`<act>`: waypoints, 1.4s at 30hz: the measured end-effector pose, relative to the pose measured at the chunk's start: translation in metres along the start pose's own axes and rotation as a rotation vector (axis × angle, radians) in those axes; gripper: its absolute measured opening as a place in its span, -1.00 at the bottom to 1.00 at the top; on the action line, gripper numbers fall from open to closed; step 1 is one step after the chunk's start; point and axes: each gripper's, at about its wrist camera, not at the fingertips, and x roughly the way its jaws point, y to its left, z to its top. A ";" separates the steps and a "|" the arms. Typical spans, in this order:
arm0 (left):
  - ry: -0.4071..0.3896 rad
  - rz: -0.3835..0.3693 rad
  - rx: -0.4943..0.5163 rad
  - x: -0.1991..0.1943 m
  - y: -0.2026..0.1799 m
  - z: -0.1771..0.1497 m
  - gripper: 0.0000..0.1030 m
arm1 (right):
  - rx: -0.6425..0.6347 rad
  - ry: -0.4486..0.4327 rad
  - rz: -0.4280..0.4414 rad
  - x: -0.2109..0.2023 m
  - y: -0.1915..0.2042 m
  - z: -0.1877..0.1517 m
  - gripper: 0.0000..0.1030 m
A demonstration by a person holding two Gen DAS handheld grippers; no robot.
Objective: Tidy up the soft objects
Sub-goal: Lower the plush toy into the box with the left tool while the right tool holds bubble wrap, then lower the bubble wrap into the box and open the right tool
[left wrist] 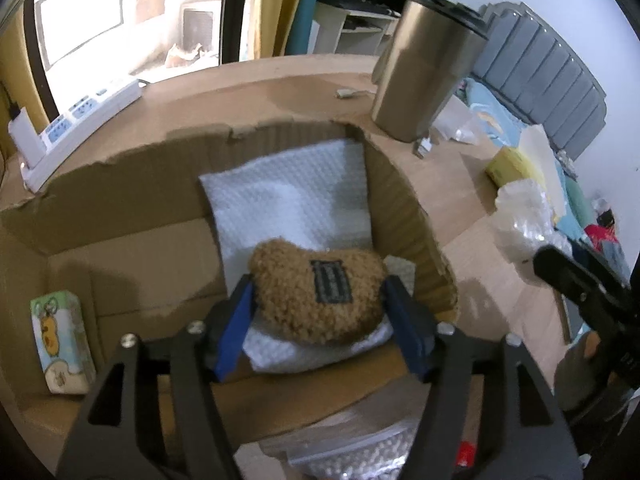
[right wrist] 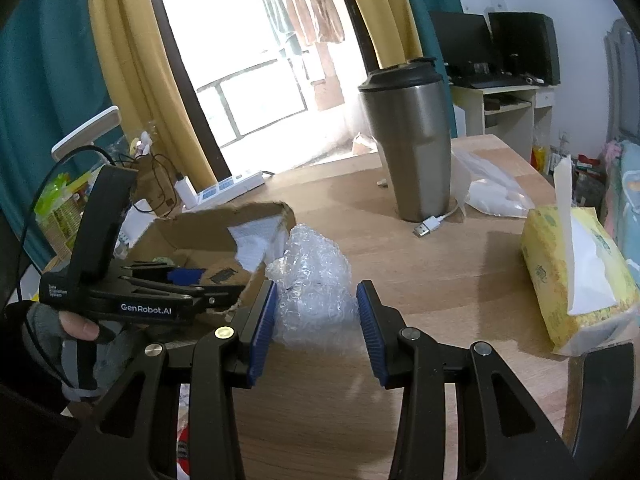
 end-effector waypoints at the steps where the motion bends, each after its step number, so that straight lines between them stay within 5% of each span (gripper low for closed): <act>1: -0.007 -0.005 0.000 -0.003 0.001 -0.001 0.34 | -0.004 -0.002 0.001 0.000 0.002 0.002 -0.16; 6: -0.051 -0.046 0.021 -0.024 -0.001 -0.005 0.60 | -0.029 -0.004 0.009 0.003 0.014 0.008 -0.16; 13: -0.123 -0.056 0.003 -0.060 0.018 -0.019 0.62 | -0.078 -0.002 0.029 0.016 0.036 0.020 -0.16; 23: -0.228 0.060 -0.071 -0.098 0.070 -0.035 0.62 | -0.147 0.012 0.025 0.042 0.066 0.039 -0.16; 42: -0.286 0.086 -0.168 -0.102 0.117 -0.043 0.62 | -0.194 0.082 -0.056 0.094 0.088 0.050 -0.15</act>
